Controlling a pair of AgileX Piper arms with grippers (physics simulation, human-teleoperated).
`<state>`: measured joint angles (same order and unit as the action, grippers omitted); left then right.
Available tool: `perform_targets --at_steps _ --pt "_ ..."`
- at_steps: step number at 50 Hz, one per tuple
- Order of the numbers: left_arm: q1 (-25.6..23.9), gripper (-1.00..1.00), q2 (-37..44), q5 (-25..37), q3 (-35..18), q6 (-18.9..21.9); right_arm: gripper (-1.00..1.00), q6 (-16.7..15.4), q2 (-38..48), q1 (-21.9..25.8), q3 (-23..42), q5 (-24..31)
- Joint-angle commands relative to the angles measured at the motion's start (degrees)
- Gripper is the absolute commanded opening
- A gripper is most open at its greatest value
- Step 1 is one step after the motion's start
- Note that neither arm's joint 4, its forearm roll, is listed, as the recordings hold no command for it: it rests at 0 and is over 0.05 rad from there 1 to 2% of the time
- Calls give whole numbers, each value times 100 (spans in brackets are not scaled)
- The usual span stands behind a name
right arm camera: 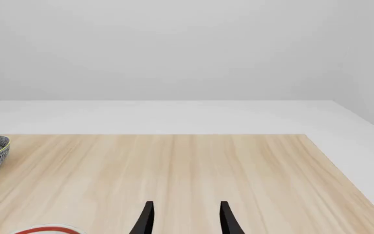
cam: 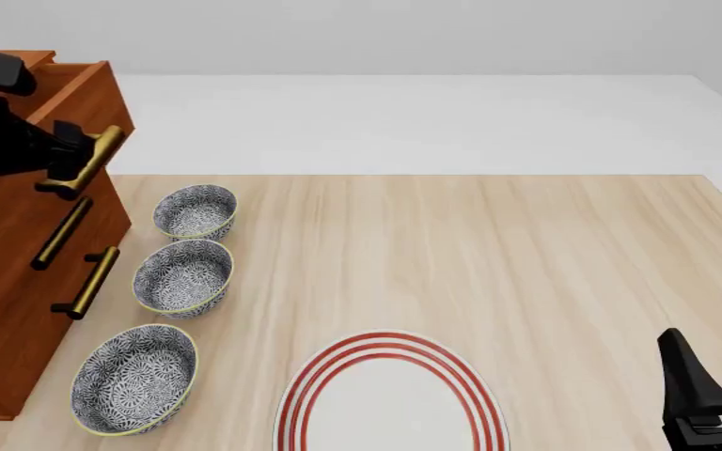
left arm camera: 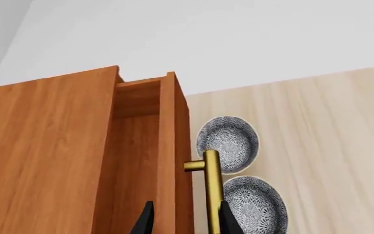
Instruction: Open the top drawer of the cabinet.
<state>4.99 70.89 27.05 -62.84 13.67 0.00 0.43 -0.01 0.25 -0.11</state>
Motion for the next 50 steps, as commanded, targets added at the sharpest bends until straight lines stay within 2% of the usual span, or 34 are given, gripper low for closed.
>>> perform_targets --at_steps 1,29,50 --pt "-81 100 -3 167 -89 41 100 0 0 0 0 0" --pt "-216 100 86 541 -458 205 100 0 0 1 0 0" --pt "-400 100 79 650 -473 215 100 0 0 0 0 0"
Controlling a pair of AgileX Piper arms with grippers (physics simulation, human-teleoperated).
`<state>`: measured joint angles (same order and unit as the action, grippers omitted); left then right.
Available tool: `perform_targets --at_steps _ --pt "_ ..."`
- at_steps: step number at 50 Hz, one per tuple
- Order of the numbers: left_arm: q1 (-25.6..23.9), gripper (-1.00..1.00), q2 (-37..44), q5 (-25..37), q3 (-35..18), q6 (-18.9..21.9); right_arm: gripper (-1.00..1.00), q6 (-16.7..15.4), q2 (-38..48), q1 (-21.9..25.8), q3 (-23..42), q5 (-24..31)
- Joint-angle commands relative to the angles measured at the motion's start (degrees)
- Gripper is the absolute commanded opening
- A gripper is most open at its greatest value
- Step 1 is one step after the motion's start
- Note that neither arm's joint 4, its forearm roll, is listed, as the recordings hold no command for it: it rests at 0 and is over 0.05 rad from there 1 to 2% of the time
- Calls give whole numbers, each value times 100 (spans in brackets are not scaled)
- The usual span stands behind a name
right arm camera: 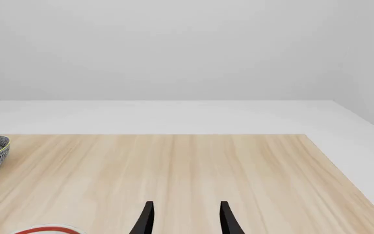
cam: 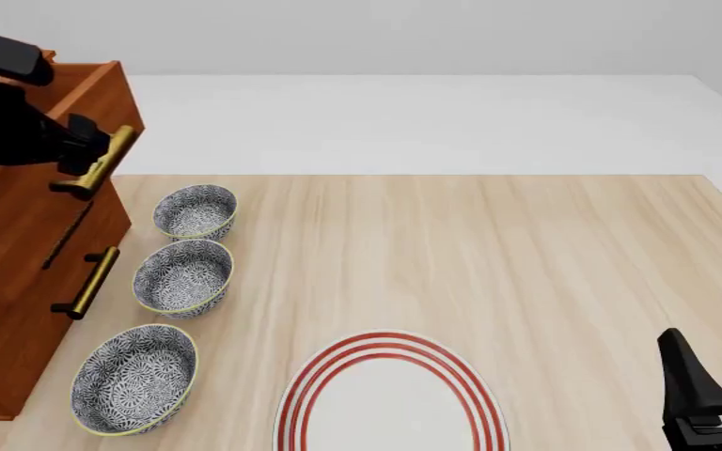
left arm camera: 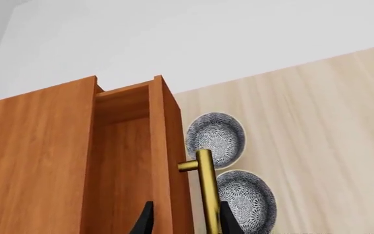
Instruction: Open the top drawer of the cabinet.
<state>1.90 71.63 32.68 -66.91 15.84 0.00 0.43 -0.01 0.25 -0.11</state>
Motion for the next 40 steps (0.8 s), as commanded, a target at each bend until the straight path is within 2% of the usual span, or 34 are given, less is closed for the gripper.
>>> perform_targets --at_steps 1,40 --pt "-99 100 -2 87 -54 15 100 0 0 0 0 0" --pt "-514 100 -15 54 136 -218 100 -1 0 -1 0 0"
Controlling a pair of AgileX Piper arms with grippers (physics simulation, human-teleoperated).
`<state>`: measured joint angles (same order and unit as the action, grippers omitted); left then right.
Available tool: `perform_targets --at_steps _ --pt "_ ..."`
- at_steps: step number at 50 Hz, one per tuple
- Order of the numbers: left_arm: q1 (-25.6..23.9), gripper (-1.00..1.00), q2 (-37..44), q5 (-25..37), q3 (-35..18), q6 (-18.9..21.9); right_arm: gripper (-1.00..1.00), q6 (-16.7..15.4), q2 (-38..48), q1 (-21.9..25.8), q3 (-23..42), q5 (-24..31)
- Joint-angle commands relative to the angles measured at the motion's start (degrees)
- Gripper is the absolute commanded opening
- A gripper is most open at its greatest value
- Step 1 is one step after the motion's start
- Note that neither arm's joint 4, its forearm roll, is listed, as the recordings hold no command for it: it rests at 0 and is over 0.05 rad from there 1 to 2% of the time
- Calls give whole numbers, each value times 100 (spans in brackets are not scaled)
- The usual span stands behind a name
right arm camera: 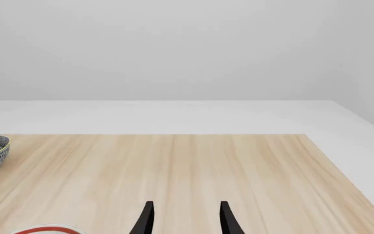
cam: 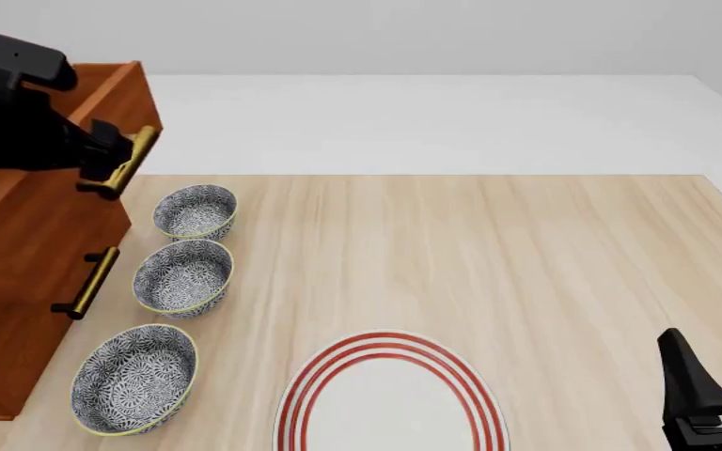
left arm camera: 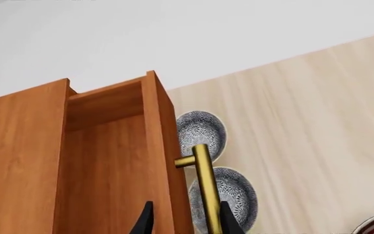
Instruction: Open the top drawer of the cabinet.
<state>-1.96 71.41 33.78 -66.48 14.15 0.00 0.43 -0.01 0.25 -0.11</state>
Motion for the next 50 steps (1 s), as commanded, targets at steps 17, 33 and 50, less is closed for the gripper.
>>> perform_targets --at_steps 17,33,50 --pt "-252 100 18 -147 178 -78 100 0 1 0 0 0" --pt "-506 100 -2 -111 196 -214 100 0 1 0 0 0" --pt "-682 100 85 -108 127 -218 100 1 -1 0 0 0"
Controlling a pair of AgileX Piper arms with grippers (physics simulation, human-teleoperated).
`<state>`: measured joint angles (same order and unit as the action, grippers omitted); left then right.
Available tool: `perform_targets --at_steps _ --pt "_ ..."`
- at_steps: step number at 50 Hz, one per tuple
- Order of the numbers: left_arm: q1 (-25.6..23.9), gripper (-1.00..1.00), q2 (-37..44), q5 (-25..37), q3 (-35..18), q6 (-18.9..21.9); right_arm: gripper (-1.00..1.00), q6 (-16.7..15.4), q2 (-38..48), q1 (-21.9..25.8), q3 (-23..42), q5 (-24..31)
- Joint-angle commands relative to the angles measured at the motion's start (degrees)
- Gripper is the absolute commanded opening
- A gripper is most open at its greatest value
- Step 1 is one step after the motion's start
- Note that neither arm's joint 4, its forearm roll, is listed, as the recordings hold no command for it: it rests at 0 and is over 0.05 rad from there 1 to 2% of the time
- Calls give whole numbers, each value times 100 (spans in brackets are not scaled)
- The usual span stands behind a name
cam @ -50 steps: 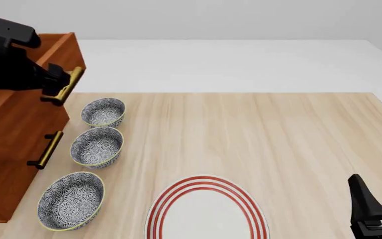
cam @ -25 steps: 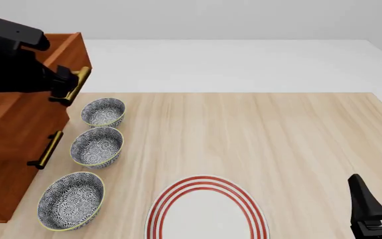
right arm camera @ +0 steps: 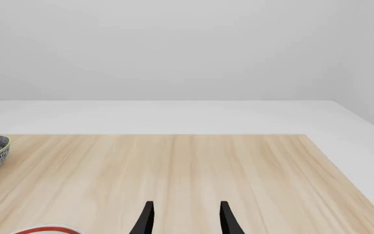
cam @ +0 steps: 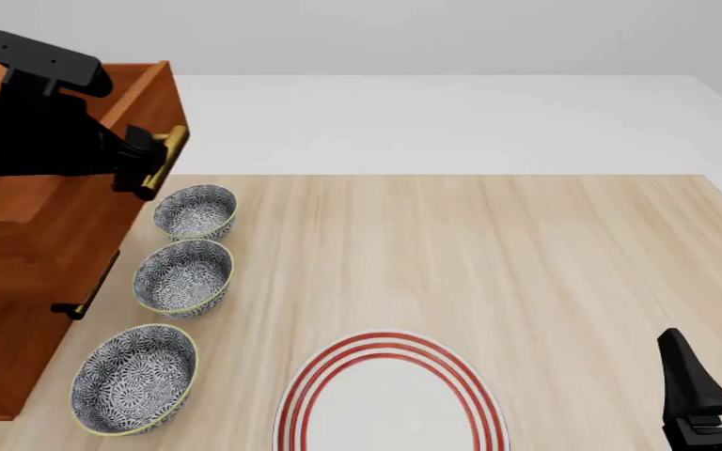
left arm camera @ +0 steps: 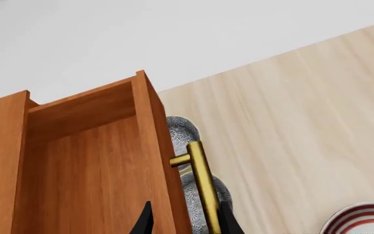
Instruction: Open the top drawer of the cabinet.
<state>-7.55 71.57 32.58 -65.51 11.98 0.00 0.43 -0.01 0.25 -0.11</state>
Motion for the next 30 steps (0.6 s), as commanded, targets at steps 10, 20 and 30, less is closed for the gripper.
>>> perform_targets --at_steps 10,20,30 --pt "-236 100 111 12 -4 -19 100 0 0 0 0 0" --pt "-303 100 133 -7 1 -14 100 0 0 0 0 0" --pt "-375 100 149 -8 9 -12 100 0 0 0 0 0"
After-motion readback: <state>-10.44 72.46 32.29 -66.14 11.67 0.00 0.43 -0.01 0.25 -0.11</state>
